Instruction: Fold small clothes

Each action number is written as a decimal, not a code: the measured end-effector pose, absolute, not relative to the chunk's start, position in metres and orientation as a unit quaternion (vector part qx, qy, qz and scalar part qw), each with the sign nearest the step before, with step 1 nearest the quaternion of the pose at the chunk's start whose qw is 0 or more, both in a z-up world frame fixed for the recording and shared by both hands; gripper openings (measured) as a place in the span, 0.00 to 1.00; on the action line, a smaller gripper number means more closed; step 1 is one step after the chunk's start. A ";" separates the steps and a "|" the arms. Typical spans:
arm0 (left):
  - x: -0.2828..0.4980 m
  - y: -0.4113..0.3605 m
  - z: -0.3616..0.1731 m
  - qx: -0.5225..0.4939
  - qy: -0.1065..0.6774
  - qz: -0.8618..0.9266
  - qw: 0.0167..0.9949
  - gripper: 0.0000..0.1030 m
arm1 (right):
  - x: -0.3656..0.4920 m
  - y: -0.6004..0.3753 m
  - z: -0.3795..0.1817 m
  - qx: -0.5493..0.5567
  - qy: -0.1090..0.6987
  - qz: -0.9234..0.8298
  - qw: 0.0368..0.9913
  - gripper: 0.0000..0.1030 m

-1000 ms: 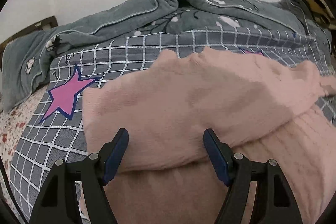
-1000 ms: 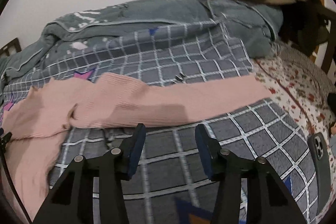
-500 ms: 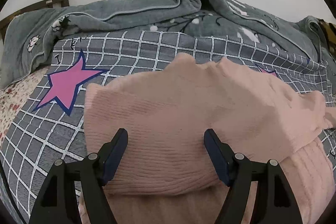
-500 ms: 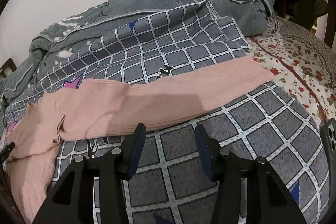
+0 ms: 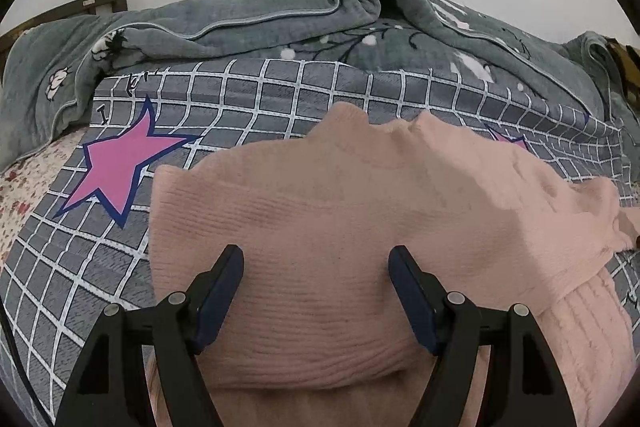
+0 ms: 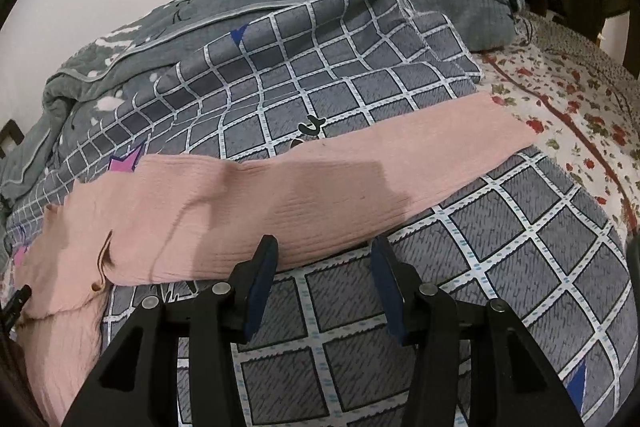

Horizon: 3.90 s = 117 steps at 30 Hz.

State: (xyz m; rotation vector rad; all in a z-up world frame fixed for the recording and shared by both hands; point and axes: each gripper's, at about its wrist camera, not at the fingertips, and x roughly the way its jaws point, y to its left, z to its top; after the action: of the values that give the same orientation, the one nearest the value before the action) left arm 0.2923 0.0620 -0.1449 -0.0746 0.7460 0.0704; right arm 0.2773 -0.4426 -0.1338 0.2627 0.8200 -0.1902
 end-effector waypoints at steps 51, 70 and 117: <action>0.273 0.195 -0.113 -0.163 0.334 0.104 0.923 0.71 | 0.285 -0.135 -0.011 -0.046 0.248 0.037 0.967 0.05; 0.249 0.206 -0.113 -0.156 0.339 0.074 0.925 0.71 | 0.245 -0.038 -0.097 -0.094 0.343 0.225 0.907 0.39; 0.262 0.158 -0.124 -0.150 0.320 0.051 0.934 0.63 | 0.304 -0.247 -0.131 0.024 0.386 0.034 0.922 0.23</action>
State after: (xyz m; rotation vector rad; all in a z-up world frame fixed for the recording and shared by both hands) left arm 0.2620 0.1583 -0.1240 -0.3078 0.6538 0.1036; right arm 0.3037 -0.2474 -0.1309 0.0487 0.7925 0.0699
